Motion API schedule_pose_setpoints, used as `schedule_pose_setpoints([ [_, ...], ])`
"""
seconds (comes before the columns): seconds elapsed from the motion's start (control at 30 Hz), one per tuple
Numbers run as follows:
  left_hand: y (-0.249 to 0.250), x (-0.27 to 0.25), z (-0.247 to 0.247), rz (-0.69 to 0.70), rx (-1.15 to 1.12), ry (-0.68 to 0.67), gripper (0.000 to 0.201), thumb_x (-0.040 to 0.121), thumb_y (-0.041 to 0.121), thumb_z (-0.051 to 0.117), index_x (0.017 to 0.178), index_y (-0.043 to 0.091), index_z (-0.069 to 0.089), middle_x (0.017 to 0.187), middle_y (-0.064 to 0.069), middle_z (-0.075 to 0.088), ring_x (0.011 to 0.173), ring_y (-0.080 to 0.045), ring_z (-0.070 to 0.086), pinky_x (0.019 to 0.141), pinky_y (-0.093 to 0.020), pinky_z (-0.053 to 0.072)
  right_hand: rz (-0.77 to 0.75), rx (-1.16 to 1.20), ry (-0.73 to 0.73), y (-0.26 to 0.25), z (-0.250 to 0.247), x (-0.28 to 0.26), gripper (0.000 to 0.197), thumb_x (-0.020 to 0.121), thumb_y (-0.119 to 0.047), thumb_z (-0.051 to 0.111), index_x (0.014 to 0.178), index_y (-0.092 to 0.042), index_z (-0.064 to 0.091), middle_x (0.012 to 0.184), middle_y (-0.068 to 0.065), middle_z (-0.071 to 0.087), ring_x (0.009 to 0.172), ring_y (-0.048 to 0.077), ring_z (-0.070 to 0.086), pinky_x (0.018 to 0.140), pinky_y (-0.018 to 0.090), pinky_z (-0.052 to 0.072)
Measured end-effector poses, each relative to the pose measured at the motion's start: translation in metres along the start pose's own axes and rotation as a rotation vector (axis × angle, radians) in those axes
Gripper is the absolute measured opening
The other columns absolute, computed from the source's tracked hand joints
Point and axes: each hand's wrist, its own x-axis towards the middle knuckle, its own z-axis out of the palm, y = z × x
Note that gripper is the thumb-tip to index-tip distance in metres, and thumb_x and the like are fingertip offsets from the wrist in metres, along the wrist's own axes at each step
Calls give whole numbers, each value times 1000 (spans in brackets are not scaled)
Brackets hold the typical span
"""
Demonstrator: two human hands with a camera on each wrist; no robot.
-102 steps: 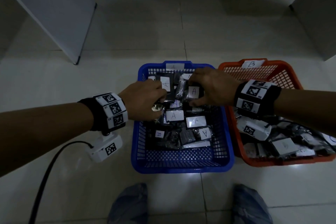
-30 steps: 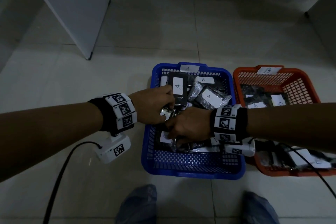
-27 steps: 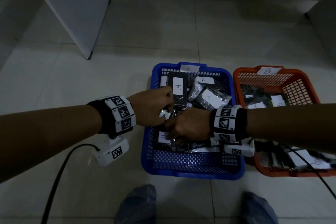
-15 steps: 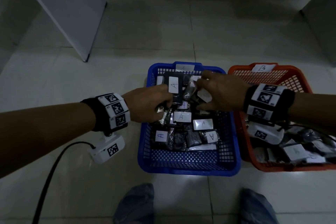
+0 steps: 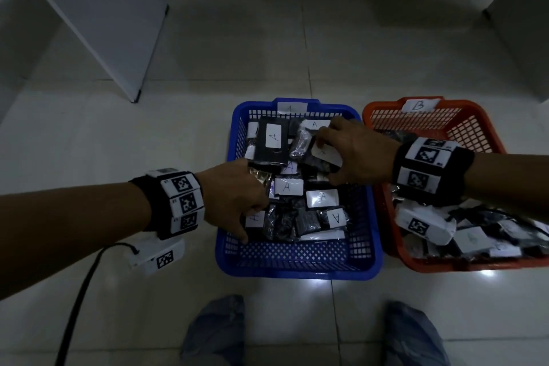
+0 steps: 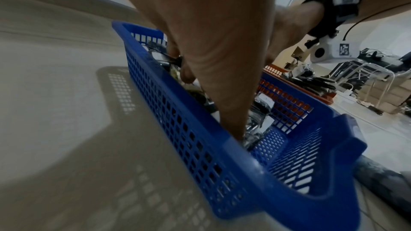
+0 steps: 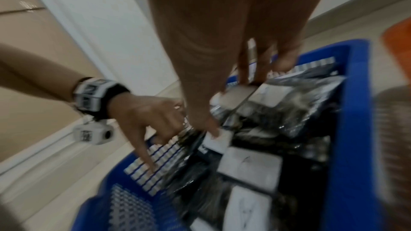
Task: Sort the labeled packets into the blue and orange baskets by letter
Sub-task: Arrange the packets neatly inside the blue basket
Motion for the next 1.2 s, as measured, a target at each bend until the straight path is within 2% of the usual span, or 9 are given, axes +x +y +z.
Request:
schedule_pose_setpoints([
  [0.1,7,1,-5,8,45,15,40,77,68,64,87,30,54,95,9,66,89,-16,61,95,-40,36,-183,121,-78,-17,-3,-9,69,73,-45,82,130,-23,50,117,-7,41,106,13,44,86,27,46],
  [0.2,6,4,1,33,72,148,36,68,60,73,78,25,66,79,8,69,72,-18,65,80,-37,47,-330,115,-313,-44,7,-10,65,75,-37,83,131,-20,54,125,-1,47,113,15,45,95,32,45],
  [0.43,-2,13,16,21,-24,225,19,78,47,61,84,29,63,89,10,67,82,-16,63,82,-33,43,-418,50,-221,-66,41,4,60,77,-39,82,127,-13,62,132,7,50,117,25,52,93,43,52],
  [0.53,-4,10,16,42,-95,242,17,81,43,57,82,26,60,87,9,66,78,-15,63,81,-33,46,-438,65,-214,-61,41,1,57,81,-47,76,127,-17,62,131,1,50,113,20,53,90,39,53],
  [0.63,-11,8,-1,-1,-197,376,18,78,31,61,67,27,47,68,10,57,57,-11,53,60,-21,39,-381,139,-114,-46,19,0,42,92,-51,62,122,-22,63,121,-6,53,98,10,55,83,31,54],
  [0.7,-19,10,-13,-80,-236,475,16,81,26,60,70,24,49,69,12,51,59,-8,46,57,-20,34,-265,120,57,-26,4,4,35,94,-45,59,119,-21,63,115,-4,57,96,9,54,81,29,53],
  [0.8,-36,17,-25,-213,-259,564,16,83,33,64,88,23,53,85,12,47,68,-7,42,57,-21,29,-62,-12,127,2,-5,14,62,86,-62,54,128,-17,57,123,5,54,106,20,56,82,35,54],
  [0.93,-53,30,-23,-263,-118,403,63,74,65,66,122,28,50,109,7,48,85,-12,47,65,-27,33,-3,-151,55,9,7,17,78,76,-68,67,136,-21,47,127,6,53,109,25,55,82,44,56],
  [1.2,-48,34,-26,-308,-102,428,47,82,52,65,117,20,60,106,1,59,84,-20,60,67,-30,36,-17,-190,166,7,2,3,79,78,-77,48,131,-19,49,125,6,60,111,26,56,91,46,47],
])
